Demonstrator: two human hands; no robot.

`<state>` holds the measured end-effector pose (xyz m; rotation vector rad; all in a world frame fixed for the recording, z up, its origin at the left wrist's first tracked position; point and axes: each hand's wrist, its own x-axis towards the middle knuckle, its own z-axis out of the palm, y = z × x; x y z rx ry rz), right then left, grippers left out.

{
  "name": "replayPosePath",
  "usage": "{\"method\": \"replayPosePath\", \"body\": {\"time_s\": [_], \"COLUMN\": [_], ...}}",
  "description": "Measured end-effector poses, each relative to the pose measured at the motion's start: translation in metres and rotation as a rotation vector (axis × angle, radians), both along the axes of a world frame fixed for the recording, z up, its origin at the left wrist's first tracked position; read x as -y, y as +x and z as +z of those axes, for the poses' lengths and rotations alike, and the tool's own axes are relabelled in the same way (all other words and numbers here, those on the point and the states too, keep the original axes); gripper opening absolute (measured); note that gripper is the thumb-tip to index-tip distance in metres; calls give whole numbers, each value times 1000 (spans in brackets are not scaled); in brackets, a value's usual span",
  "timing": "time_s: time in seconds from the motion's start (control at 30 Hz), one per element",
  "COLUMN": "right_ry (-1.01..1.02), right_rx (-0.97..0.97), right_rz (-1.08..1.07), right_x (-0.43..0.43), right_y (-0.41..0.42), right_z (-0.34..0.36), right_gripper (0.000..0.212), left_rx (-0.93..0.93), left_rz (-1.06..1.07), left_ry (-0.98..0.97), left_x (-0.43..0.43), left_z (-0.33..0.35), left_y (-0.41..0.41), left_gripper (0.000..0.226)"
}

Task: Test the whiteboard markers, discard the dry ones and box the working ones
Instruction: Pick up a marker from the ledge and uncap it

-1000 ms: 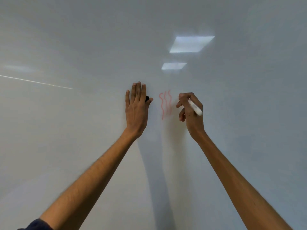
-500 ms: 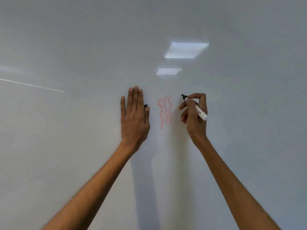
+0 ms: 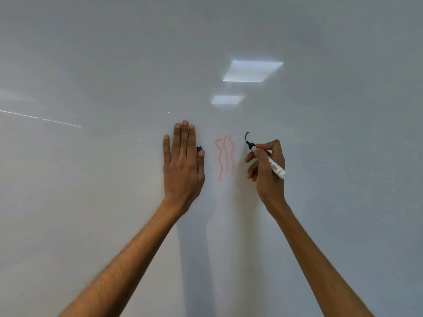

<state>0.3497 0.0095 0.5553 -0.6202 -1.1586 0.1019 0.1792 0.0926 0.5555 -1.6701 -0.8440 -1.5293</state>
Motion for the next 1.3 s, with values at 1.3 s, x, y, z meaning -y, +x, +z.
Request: {"method": "replayPosePath", "body": {"time_s": [1.3], "right_ry": [42], "right_rx": [-9], "right_rz": [-66], "right_x": [8], "right_y": [8], "right_z": [13], "right_gripper": [8], "left_rx": [-30], "left_rz": [15], "left_ry": [17], "left_x": [-3], "left_z": [-4], "left_y": [-1], "left_gripper": [51]}}
